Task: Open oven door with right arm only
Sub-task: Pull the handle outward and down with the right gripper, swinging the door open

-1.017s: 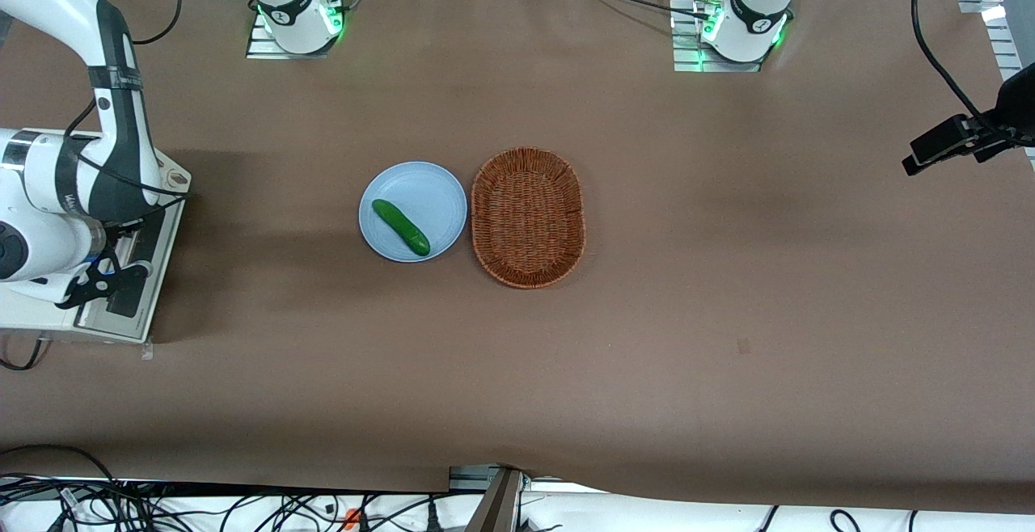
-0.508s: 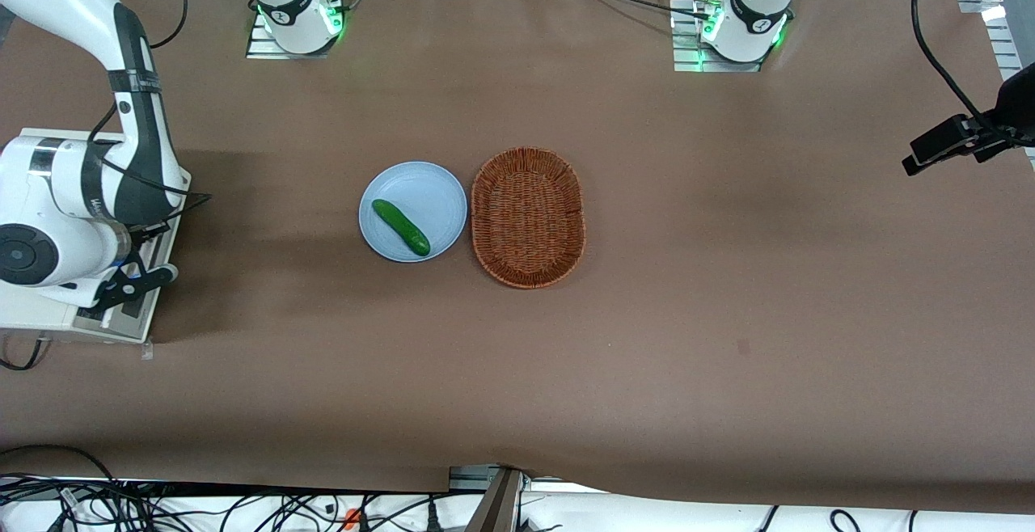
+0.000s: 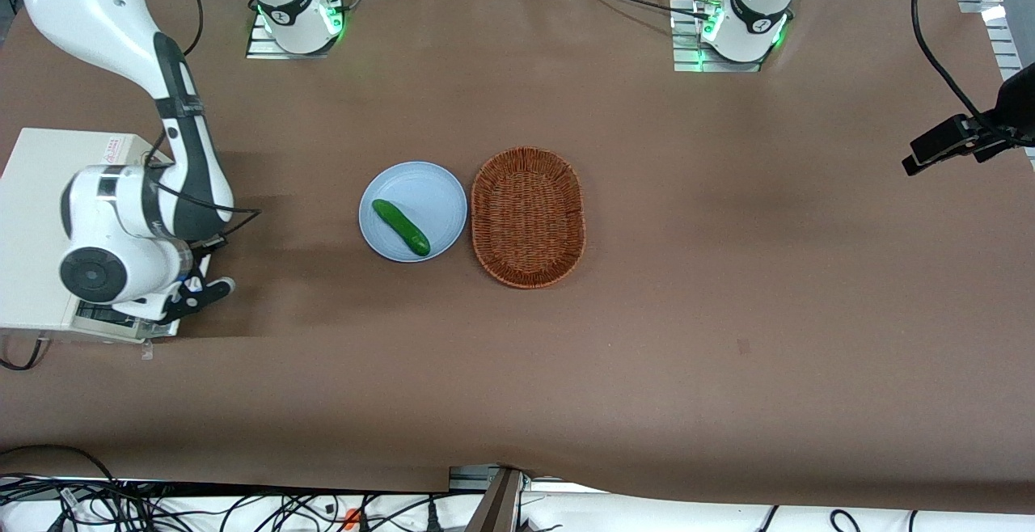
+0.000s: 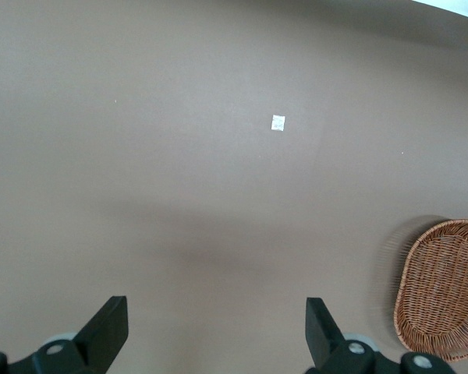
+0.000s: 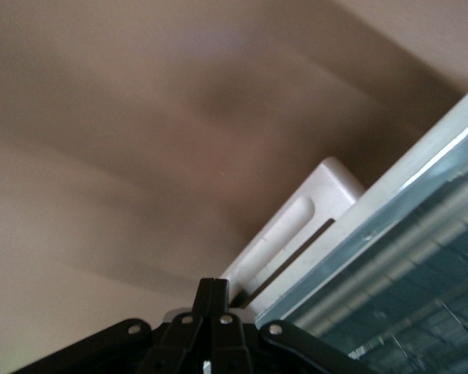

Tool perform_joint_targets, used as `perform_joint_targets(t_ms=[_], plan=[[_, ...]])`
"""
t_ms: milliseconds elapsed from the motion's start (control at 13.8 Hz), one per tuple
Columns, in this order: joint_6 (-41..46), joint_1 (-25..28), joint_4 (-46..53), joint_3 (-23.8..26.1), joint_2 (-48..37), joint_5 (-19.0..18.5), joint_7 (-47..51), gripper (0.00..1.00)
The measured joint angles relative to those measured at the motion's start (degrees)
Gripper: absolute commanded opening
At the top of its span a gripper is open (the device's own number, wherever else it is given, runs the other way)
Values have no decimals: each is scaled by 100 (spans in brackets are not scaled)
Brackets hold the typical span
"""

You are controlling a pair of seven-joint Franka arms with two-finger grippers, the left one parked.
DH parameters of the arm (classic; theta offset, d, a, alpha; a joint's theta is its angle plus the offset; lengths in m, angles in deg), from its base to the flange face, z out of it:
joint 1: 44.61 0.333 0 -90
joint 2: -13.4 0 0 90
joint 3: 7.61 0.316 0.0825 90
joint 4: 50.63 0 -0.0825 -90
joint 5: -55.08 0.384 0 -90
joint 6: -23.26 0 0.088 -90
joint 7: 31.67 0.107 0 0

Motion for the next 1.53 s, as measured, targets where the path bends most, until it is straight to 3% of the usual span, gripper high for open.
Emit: perform_joint_targets(t_ms=[726,1525], plan=[[-581,-94,44,-5,635,744,80,0],[-433,20,50,-110,684,1155,982,0]])
